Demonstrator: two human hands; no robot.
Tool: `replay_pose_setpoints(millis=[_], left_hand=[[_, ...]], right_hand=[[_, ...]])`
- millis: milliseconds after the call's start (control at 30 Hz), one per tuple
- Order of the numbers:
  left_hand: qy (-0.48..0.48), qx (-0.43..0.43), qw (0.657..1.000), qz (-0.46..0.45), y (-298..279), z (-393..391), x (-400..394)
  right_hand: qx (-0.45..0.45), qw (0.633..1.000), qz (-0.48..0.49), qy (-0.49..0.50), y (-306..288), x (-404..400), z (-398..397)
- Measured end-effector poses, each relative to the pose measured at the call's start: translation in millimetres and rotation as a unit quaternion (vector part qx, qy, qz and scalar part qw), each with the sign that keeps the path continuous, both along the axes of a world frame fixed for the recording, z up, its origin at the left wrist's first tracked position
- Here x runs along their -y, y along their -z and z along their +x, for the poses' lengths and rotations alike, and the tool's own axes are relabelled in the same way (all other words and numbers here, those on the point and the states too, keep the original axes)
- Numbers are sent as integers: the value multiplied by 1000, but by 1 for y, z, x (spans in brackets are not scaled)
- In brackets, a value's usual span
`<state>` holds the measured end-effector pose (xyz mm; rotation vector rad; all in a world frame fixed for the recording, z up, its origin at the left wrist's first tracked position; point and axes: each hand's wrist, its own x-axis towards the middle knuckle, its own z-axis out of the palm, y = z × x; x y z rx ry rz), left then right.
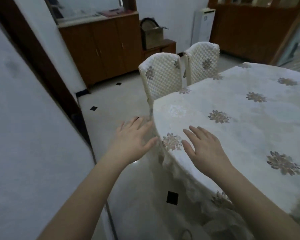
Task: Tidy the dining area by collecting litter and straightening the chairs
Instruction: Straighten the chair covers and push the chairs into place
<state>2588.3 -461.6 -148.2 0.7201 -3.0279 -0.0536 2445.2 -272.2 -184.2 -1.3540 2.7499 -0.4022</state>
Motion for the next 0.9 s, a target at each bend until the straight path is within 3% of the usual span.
replay_pose_setpoints(millis=[400,667,900], left_hand=[[-117,-20,993,-28,-23,-32,113],[-209,-14,977,-32,-35,-11,192],[-228,-81,970,-23,-64,-7,301]], right_hand=[[-27,992,-27,-120,-15,142,-89],[-18,979,-33,-202,-22,259,-91],[-50,967,-41,-248,-49,394,-93]])
